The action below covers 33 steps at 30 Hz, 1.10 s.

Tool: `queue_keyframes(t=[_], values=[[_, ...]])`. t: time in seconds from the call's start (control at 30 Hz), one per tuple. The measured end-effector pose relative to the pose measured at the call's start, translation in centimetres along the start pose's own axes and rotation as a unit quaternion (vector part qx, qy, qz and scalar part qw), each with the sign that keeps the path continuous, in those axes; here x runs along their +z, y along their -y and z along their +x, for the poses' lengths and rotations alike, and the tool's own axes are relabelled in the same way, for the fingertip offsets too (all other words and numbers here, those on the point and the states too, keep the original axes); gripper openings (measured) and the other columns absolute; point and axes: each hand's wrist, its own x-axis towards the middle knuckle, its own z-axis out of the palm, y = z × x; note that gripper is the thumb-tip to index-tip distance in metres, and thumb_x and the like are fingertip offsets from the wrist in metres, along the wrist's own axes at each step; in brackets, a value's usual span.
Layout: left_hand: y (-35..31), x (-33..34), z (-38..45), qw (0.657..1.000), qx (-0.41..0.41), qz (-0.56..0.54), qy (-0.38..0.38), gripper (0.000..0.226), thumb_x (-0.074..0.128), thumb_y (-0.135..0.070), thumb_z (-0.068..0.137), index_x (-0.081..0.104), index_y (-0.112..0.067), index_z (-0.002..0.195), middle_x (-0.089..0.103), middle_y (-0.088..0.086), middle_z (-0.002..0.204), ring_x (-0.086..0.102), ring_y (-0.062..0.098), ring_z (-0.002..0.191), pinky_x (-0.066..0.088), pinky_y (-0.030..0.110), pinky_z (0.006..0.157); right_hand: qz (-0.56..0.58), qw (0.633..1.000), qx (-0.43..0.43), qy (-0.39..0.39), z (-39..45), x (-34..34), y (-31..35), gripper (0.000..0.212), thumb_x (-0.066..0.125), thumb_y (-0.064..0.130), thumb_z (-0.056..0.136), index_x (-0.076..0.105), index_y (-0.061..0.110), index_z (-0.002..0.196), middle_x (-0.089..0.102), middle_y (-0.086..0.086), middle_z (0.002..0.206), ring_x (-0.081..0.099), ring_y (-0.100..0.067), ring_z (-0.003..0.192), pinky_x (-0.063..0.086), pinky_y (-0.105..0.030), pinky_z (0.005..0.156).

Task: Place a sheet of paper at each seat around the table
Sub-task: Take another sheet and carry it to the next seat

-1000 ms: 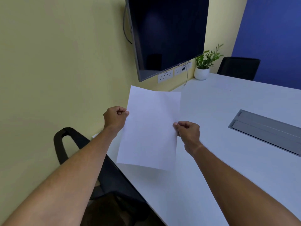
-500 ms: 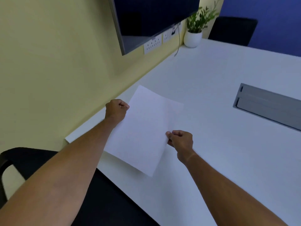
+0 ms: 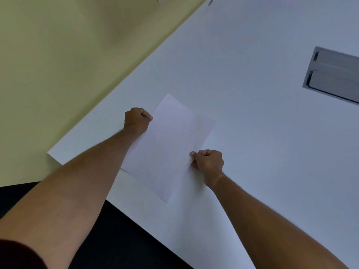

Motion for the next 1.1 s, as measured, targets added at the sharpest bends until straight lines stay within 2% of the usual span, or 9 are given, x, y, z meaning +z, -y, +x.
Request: queue_keyframes(t=[0.17,0.3,0.4,0.6,0.7,0.83,0.97,1.1], values=[[0.8,1.0,0.9,1.000,-0.018,0.018,-0.004,0.012,0.062,0.000,0.084,0.073,-0.003,0.084,0.074,0.010,0.098,0.068,0.025,0.094,0.054,0.031,0.083,-0.027,1.000,0.006,-0.010,1.0,0.8,0.0,0.028,0.081,0.012,0.077,0.060,0.015,0.059,0.072,-0.007,0.074,0.075,-0.025,0.065,0.063,-0.032,0.072],[1.3,1.4,1.3,0.999,-0.035,0.028,-0.005,0.012,0.062,-0.001,0.084,0.074,-0.001,0.088,0.073,0.012,0.100,0.067,0.026,0.097,0.054,0.034,0.088,-0.055,0.998,0.002,-0.011,1.4,1.4,0.4,0.023,0.080,0.015,0.077,0.062,0.015,0.064,0.073,-0.008,0.079,0.075,-0.027,0.068,0.062,-0.039,0.080],[1.7,1.4,1.6,0.999,-0.044,0.030,-0.008,0.012,0.062,-0.002,0.085,0.074,-0.002,0.088,0.073,0.014,0.102,0.067,0.028,0.099,0.054,0.036,0.090,-0.083,0.996,-0.006,-0.023,1.6,1.7,0.6,0.022,0.079,0.018,0.076,0.061,0.017,0.063,0.073,-0.006,0.081,0.074,-0.027,0.075,0.060,-0.039,0.083],[2.3,1.9,1.6,0.998,-0.052,0.032,-0.012,0.015,0.061,0.000,0.085,0.074,-0.005,0.085,0.074,0.011,0.099,0.068,0.026,0.095,0.054,0.033,0.084,-0.129,0.991,-0.010,-0.024,1.4,2.0,0.7,0.007,0.073,0.017,0.073,0.068,0.012,0.075,0.073,-0.006,0.085,0.073,-0.027,0.081,0.060,-0.037,0.081],[2.4,1.9,1.7,0.998,-0.056,0.034,-0.016,0.017,0.059,0.001,0.084,0.075,-0.007,0.084,0.074,0.010,0.099,0.068,0.026,0.094,0.053,0.030,0.081,-0.143,0.990,-0.007,-0.018,1.5,2.1,0.7,0.010,0.072,0.018,0.071,0.069,0.012,0.078,0.073,-0.007,0.085,0.072,-0.027,0.081,0.060,-0.034,0.078],[2.4,2.0,1.7,0.997,-0.055,0.042,-0.022,0.018,0.058,0.001,0.083,0.075,-0.006,0.083,0.074,0.010,0.098,0.068,0.027,0.094,0.055,0.034,0.084,-0.159,0.987,-0.011,-0.009,1.4,2.1,0.5,0.015,0.072,0.019,0.069,0.067,0.013,0.082,0.073,-0.008,0.089,0.072,-0.026,0.084,0.057,-0.030,0.075],[2.7,2.1,1.6,0.997,-0.055,0.048,-0.027,0.015,0.060,0.000,0.084,0.074,-0.006,0.082,0.074,0.011,0.097,0.068,0.028,0.093,0.055,0.034,0.084,-0.149,0.988,-0.021,-0.015,1.3,2.1,0.5,0.024,0.075,0.022,0.070,0.052,0.024,0.075,0.071,-0.007,0.093,0.071,-0.029,0.086,0.056,-0.032,0.078],[2.7,2.1,1.4,0.997,-0.056,0.049,-0.035,0.007,0.066,-0.005,0.085,0.073,-0.004,0.083,0.073,0.012,0.097,0.068,0.028,0.092,0.054,0.032,0.083,-0.153,0.988,-0.029,-0.024,1.3,2.1,0.3,0.027,0.076,0.025,0.070,0.049,0.026,0.076,0.069,-0.005,0.097,0.070,-0.028,0.089,0.058,-0.037,0.083]])
